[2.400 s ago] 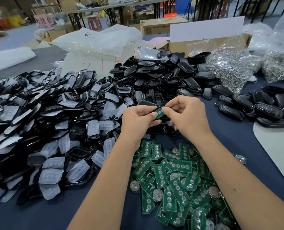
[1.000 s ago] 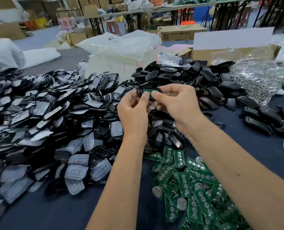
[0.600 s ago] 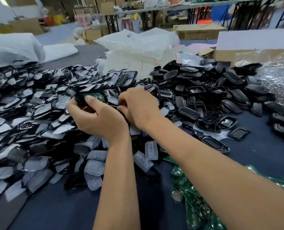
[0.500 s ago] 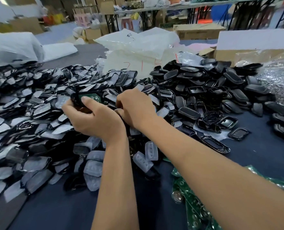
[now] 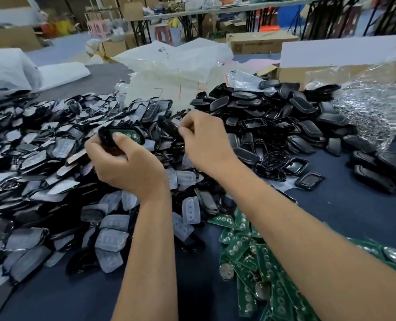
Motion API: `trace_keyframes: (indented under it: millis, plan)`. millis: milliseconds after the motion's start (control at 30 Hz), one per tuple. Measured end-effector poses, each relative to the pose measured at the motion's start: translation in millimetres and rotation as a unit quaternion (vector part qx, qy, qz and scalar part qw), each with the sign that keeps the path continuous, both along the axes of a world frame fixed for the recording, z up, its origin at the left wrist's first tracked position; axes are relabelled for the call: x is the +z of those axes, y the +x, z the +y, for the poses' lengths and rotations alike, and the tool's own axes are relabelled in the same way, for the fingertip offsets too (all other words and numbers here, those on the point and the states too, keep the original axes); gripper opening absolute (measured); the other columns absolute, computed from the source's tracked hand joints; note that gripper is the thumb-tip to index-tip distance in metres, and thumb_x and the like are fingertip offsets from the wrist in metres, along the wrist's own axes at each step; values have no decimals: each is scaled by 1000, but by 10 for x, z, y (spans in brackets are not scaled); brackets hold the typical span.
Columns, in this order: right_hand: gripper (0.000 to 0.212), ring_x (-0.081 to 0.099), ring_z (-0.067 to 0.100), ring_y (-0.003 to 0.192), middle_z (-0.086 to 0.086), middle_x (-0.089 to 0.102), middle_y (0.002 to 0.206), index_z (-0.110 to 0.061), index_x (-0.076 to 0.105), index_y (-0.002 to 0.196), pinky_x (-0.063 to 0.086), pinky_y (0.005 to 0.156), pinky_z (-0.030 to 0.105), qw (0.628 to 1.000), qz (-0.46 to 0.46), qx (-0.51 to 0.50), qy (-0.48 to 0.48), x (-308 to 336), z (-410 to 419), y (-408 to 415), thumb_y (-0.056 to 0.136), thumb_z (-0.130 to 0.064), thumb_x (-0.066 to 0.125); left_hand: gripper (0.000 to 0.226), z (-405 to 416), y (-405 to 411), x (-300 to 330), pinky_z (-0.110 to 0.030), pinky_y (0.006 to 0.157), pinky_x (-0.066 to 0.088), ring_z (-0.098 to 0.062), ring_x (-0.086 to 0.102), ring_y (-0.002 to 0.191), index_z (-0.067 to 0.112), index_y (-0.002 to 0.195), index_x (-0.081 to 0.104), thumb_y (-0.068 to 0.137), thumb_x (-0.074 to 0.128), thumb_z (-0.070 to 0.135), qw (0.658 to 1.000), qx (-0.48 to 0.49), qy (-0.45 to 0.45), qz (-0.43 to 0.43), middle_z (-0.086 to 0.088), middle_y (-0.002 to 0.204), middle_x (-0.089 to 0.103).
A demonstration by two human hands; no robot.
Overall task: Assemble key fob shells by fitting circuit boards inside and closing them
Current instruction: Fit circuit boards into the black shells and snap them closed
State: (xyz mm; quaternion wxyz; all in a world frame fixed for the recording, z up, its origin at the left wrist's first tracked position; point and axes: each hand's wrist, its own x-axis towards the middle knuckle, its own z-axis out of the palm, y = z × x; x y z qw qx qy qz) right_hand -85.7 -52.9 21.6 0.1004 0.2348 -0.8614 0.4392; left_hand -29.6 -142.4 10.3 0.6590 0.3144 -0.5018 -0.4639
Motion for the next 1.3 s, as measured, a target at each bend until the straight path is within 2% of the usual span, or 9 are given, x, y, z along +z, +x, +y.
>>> trace_keyframes:
  millis: [133, 267, 433, 600, 700, 833, 1033, 1167, 1300]
  plan:
    - [13, 67, 8, 78, -6, 71, 87, -20, 72, 91, 51, 76, 27, 988, -49, -87, -115, -36, 721, -117, 99, -13, 64, 8, 372, -70, -28, -21, 72, 51, 9, 59, 74, 15, 94, 62, 94, 60, 8, 975, -180, -77, -104, 16, 81, 60]
    - [24, 59, 8, 63, -5, 68, 76, -25, 70, 84, 49, 62, 31, 960, -101, -161, -204, -227, 1433, -115, 102, -13, 59, 15, 744, -151, -215, -22, 69, 52, -1, 64, 76, 30, 106, 65, 93, 72, 25, 822, -448, -161, -313, 14, 85, 67]
    - [27, 62, 14, 64, -4, 74, 82, -28, 73, 85, 51, 65, 35, 957, -98, -194, -191, -453, 1872, 36, 104, -17, 57, 23, 988, -183, -436, -36, 81, 56, -13, 64, 83, 27, 116, 73, 93, 74, 27, 713, -475, -302, -418, 10, 86, 68]
    - [24, 57, 1, 60, -16, 70, 79, -30, 71, 90, 44, 62, 20, 985, -45, -119, -115, -498, 1902, 128, 104, -15, 59, 21, 978, -208, -414, -22, 89, 43, -13, 61, 106, 22, 115, 76, 103, 60, 26, 782, -429, -313, -328, 7, 105, 71]
    - [22, 62, 2, 62, -15, 69, 79, -29, 72, 93, 46, 63, 19, 991, -32, -81, -106, -507, 1888, 141, 103, -14, 60, 15, 992, -196, -388, -17, 81, 52, -1, 69, 89, 22, 101, 80, 100, 65, 23, 757, -532, -249, -286, 15, 90, 76]
    - [15, 69, 8, 78, -10, 74, 85, -25, 73, 97, 55, 73, 26, 974, -53, -83, -204, -519, 1849, 156, 101, -14, 65, 11, 1012, -184, -403, -22, 69, 55, -6, 69, 71, 20, 92, 81, 93, 75, 12, 733, -602, -153, -278, 6, 78, 77]
    - [13, 73, 16, 83, 3, 79, 87, -15, 74, 105, 60, 75, 27, 921, -136, -18, -365, -520, 1844, 184, 96, -7, 73, 4, 1021, -139, -401, -19, 67, 52, -8, 63, 67, 20, 92, 78, 93, 76, 16, 769, -612, 39, -177, 6, 74, 72]
    - [16, 69, 9, 77, -6, 75, 79, -17, 72, 100, 57, 73, 23, 884, -117, -37, -450, -509, 1768, 230, 95, -2, 72, 7, 1087, -123, -358, -25, 80, 58, -16, 72, 81, 9, 100, 74, 94, 75, 12, 720, -669, 120, -142, -3, 83, 76]
    - [18, 67, 8, 77, -5, 75, 79, -17, 72, 103, 55, 73, 21, 889, -111, -13, -444, -504, 1719, 256, 93, -2, 74, 8, 1133, -116, -290, -16, 67, 58, -12, 71, 70, 7, 90, 75, 93, 70, 2, 681, -679, 270, -45, -6, 82, 75]
